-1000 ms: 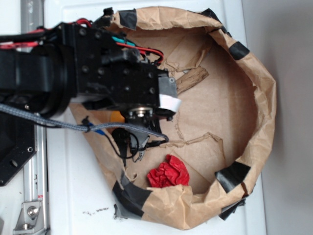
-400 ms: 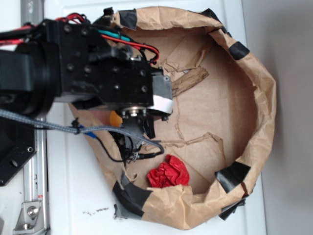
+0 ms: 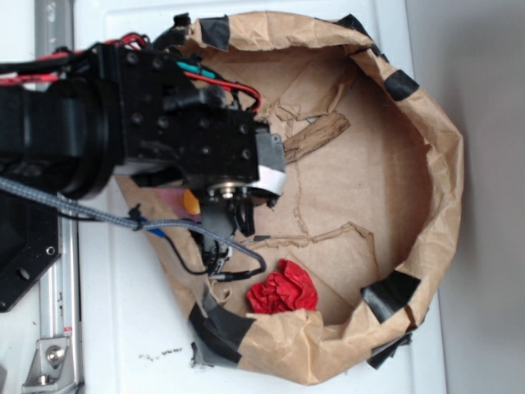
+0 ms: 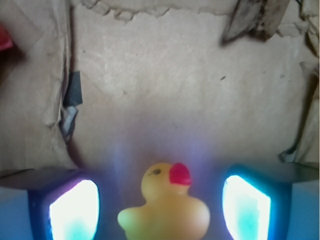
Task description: Grab the yellow duck.
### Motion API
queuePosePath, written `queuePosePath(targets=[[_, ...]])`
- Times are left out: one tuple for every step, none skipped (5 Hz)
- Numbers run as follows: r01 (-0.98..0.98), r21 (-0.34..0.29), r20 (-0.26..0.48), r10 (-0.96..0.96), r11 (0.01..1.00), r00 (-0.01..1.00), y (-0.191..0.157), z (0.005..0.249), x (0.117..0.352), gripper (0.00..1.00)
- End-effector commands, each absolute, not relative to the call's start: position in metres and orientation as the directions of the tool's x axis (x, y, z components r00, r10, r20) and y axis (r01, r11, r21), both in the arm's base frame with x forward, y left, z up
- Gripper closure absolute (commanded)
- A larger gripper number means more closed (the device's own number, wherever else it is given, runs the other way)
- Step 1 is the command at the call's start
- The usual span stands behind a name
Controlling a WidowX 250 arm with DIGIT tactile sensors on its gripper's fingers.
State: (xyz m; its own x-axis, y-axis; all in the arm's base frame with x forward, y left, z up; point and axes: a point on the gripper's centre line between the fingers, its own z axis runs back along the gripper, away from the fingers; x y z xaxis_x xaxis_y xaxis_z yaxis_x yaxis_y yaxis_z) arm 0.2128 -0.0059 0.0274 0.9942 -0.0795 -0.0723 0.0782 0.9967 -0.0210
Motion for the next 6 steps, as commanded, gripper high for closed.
queuePosePath(targets=[[0.132,-0.033,-0.123,-0.135,0.991,0.983,-0.023,0.016,0.210,0.00],[0.128,-0.057,-0.123,-0.134,0.990,0.983,-0.026,0.019,0.201,1.00],[0.126,-0.059,-0.101,-0.131,0.990,0.986,-0.026,0.026,0.202,1.00],[0.126,-0.056,-0.095,-0.131,0.990,0.987,-0.025,0.027,0.203,1.00],[0.124,-0.054,-0.095,-0.128,0.991,0.987,-0.024,0.027,0.203,1.00],[0.115,-0.049,-0.086,-0.119,0.992,0.989,-0.020,0.029,0.206,1.00]])
